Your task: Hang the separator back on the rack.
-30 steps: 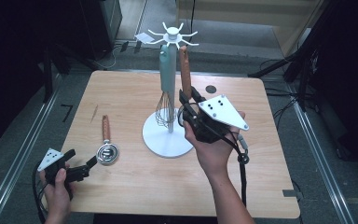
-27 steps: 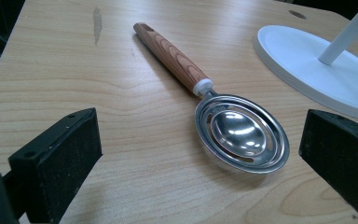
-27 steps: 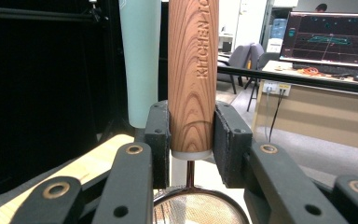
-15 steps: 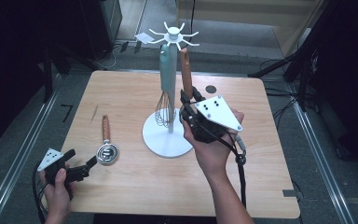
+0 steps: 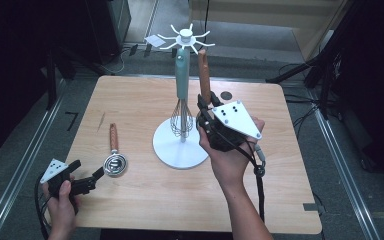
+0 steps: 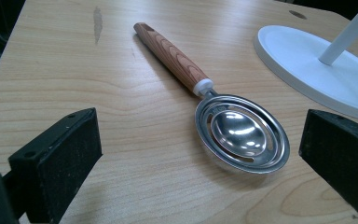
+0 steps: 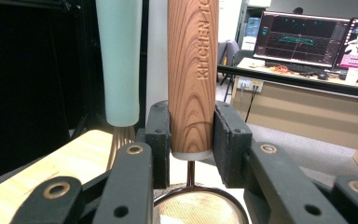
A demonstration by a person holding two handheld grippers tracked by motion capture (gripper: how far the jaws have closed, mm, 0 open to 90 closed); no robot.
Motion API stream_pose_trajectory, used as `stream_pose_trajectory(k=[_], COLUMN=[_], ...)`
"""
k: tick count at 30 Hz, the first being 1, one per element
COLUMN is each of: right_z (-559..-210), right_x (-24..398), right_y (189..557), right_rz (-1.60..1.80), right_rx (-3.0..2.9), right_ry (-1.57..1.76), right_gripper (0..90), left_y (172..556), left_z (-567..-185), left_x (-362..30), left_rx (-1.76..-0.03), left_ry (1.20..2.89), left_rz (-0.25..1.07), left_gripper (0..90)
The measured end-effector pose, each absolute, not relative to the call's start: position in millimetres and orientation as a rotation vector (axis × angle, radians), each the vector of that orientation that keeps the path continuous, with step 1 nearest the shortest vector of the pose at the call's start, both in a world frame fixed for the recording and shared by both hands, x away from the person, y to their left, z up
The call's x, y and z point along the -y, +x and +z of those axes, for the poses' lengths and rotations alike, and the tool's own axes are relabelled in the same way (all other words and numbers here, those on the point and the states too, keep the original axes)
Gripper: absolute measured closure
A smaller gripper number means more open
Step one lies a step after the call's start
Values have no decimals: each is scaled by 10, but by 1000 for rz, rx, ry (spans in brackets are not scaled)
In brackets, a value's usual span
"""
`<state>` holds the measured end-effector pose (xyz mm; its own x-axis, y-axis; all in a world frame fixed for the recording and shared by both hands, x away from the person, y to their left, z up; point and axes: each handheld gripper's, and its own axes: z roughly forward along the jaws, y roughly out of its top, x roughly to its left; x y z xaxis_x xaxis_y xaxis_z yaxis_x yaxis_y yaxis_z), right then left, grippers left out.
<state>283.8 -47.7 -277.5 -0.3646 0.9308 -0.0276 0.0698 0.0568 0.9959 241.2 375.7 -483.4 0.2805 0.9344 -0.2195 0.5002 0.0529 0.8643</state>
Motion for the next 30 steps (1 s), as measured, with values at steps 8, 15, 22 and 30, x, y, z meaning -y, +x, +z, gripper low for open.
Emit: stream_pose_trajectory(k=[8,15,22,30], right_z=[-2764,-2809,-2774,-2701], right_x=[411,440,505,558], right_y=[2860,2863,2843,2931], right_rz=[1383,1434,1527,1612], right_rx=[-1570,-1575,-1546,-1537], right_ry=[1040,1018,954,873], right_gripper=[714,646,707,900], left_y=[2413,2414,2415,2415], left_z=[-4835,-4835,-4835,-4835], left_x=[-3759,-3758,-3758,-3758], left_rx=[-1356,-1357,-1357,-1358], left_ry=[1587,1587,1589,1588], left_rz=[565,565,565,564], left_gripper=[0,0,0,0])
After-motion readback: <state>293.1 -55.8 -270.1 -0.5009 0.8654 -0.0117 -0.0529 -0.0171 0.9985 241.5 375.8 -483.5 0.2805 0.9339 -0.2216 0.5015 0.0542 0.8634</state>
